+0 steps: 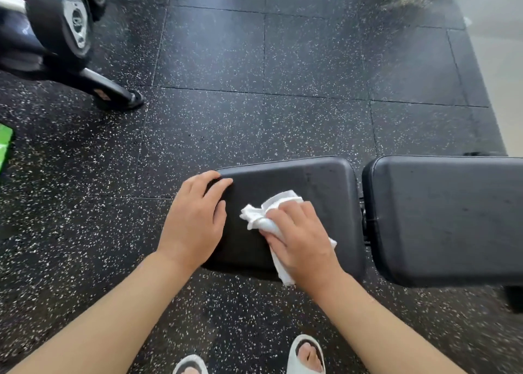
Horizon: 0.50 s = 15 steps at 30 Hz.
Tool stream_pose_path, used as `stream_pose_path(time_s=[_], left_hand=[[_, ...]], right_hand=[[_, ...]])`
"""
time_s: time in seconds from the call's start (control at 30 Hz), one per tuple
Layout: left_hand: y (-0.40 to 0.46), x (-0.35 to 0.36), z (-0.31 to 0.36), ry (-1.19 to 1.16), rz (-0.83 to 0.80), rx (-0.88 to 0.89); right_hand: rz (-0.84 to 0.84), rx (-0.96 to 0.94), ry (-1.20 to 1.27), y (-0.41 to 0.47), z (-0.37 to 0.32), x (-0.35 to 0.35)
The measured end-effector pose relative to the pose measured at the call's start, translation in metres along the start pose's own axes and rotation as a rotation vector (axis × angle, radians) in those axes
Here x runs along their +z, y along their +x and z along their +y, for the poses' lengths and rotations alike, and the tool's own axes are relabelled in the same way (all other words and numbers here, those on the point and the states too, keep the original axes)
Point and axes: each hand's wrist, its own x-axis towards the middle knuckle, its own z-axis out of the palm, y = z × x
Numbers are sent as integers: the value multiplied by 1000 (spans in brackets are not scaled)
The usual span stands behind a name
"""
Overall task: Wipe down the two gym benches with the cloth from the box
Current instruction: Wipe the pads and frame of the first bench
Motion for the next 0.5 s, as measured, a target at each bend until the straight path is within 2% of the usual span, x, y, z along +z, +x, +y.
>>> stream_pose_path(time_s=[0.13, 0.2, 0.27, 0.4, 0.5], left_hand=[[-6, 22, 17, -18, 137, -144], [-11, 33, 24, 35, 172, -191], [-11, 39, 23, 67, 179, -192], [-11, 42, 21, 117, 177, -177], [-11, 44, 23, 134, 207, -177]], right_hand=[[162, 142, -84, 65, 30, -7], [188, 286, -100, 89, 27, -3], [170, 337, -115, 99, 11, 10], [-26, 148, -96, 88, -8, 23], [-44, 97, -128, 80, 26, 1]])
